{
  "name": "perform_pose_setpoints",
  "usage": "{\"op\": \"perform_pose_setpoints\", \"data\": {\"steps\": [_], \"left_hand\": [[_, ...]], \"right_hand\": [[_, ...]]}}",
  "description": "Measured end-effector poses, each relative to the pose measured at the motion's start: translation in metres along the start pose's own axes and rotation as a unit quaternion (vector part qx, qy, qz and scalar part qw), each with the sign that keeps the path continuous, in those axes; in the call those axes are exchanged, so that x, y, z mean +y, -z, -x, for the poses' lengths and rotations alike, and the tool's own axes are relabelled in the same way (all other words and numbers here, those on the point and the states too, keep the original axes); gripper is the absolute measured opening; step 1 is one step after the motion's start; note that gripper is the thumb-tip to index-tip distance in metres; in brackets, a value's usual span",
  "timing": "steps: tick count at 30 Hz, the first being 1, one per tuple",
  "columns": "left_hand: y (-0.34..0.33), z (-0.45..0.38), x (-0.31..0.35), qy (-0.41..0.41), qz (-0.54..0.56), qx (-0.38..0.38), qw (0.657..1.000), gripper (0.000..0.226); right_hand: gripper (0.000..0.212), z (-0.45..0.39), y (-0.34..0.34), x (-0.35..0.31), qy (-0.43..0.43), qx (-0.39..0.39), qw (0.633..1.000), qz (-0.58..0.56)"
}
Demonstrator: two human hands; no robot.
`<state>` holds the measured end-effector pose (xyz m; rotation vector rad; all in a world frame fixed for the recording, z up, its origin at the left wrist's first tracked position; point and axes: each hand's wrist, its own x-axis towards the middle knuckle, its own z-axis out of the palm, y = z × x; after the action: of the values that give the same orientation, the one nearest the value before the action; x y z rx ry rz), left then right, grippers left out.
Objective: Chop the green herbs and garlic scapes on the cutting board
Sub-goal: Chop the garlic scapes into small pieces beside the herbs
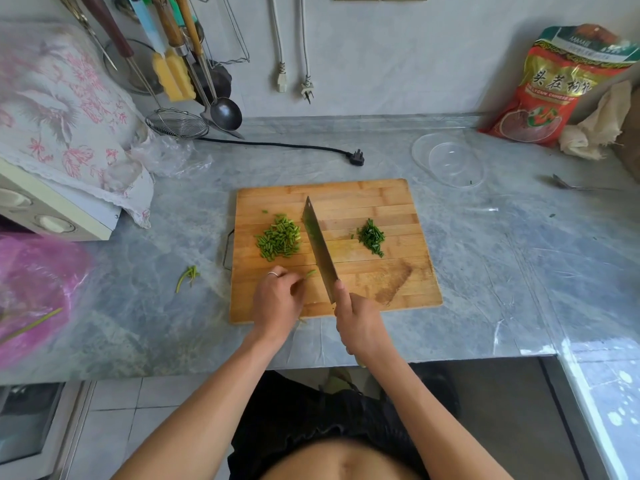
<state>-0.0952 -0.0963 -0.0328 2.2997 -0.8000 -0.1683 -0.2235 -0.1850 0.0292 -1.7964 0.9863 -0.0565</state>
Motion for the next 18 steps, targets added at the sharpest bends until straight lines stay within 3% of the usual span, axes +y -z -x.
{"op": "perform_pose_setpoints", "data": {"steps": [11,18], "left_hand": [[-0.004,-0.011,0.005,0.000,0.002,-0.023,1.000,0.011],[-0.001,-0.015,0.006,-0.004,0.008,-0.050,0.999,0.012]], "right_hand": [[0.045,0.002,-0.011,-0.003,-0.002,-0.023,0.999,0.041],[0.049,0.006,-0.016,-0.010,-0.017,-0.013,0.999,0.044]]}}
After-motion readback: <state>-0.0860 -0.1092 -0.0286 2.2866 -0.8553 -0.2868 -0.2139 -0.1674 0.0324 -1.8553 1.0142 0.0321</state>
